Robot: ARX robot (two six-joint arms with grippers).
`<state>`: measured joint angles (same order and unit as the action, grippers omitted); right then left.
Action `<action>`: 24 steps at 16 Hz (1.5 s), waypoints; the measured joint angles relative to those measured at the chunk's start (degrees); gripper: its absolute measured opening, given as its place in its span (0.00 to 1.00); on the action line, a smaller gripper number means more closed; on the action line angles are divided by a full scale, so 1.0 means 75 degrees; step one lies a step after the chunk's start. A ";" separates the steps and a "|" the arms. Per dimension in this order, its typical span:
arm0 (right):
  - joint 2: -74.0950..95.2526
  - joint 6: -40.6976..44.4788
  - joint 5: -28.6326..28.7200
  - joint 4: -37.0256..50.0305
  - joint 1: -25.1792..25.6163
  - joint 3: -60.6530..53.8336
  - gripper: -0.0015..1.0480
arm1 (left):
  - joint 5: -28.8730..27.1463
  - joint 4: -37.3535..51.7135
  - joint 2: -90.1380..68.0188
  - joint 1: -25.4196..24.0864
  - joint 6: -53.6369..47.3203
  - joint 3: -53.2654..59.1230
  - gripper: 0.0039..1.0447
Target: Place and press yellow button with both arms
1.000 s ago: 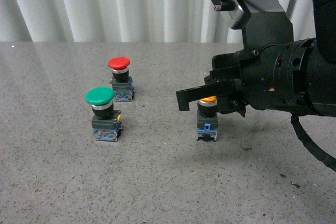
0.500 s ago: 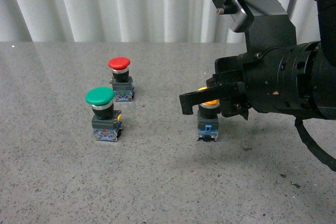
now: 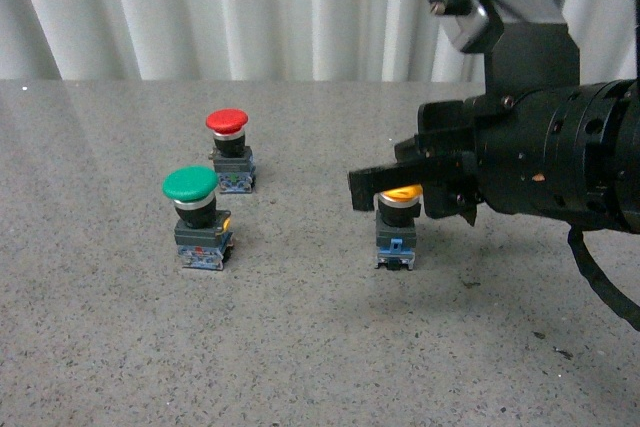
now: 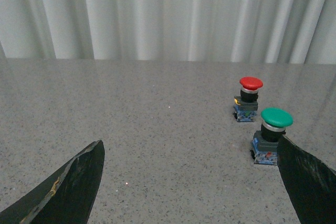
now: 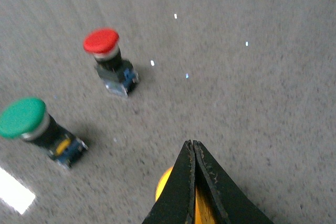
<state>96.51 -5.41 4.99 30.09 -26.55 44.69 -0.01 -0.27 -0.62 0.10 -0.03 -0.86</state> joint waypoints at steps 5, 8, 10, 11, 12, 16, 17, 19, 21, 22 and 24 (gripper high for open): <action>-0.1259 -0.1483 0.0076 0.1530 0.0119 0.0093 0.02 | 0.0000 0.0000 0.0000 0.0000 -0.0003 0.0003 0.94; -0.2084 -0.1874 0.0143 0.1247 0.0396 -0.0356 0.02 | 0.0000 0.0000 0.0000 0.0000 0.0000 0.0003 0.94; -0.3142 -0.1961 0.0280 0.1145 0.0743 -0.0915 0.02 | 0.0003 0.0000 0.0000 0.0000 -0.0003 0.0003 0.94; -0.3652 -0.1964 0.0326 0.0962 0.0909 -0.1209 0.02 | 0.0000 0.0003 0.0000 0.0000 -0.0003 0.0000 0.94; -0.4296 -0.1781 -0.0175 0.0350 0.0956 -0.1521 0.02 | 0.0000 0.0003 0.0000 0.0000 -0.0003 0.0003 0.94; -0.7632 0.0358 -0.1920 -0.0991 0.2535 -0.3829 0.02 | 0.0009 0.0006 0.0000 0.0000 -0.0003 0.0003 0.94; -0.7912 0.0484 -0.1682 -0.0912 0.2556 -0.3975 0.02 | 0.0006 0.0003 0.0000 0.0000 -0.0003 0.0003 0.94; -0.8291 0.0565 -0.1428 -0.0965 0.2780 -0.4503 0.02 | -0.0006 0.0000 0.0000 0.0000 -0.0003 0.0003 0.94; -0.8740 0.0618 -0.0752 -0.1040 0.3515 -0.4867 0.02 | 0.0003 0.0003 0.0000 0.0000 -0.0003 0.0000 0.94; -0.8967 0.0621 -0.0758 -0.1090 0.3590 -0.4975 0.02 | 0.0006 0.0000 0.0000 0.0000 -0.0003 0.0003 0.94; -0.9317 0.0650 -0.0662 -0.1241 0.3541 -0.5179 0.02 | -0.0003 0.0003 0.0000 0.0000 0.0000 0.0003 0.94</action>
<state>26.63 -0.54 0.03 20.78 0.01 5.85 -0.03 -0.25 -0.62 0.10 -0.03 -0.84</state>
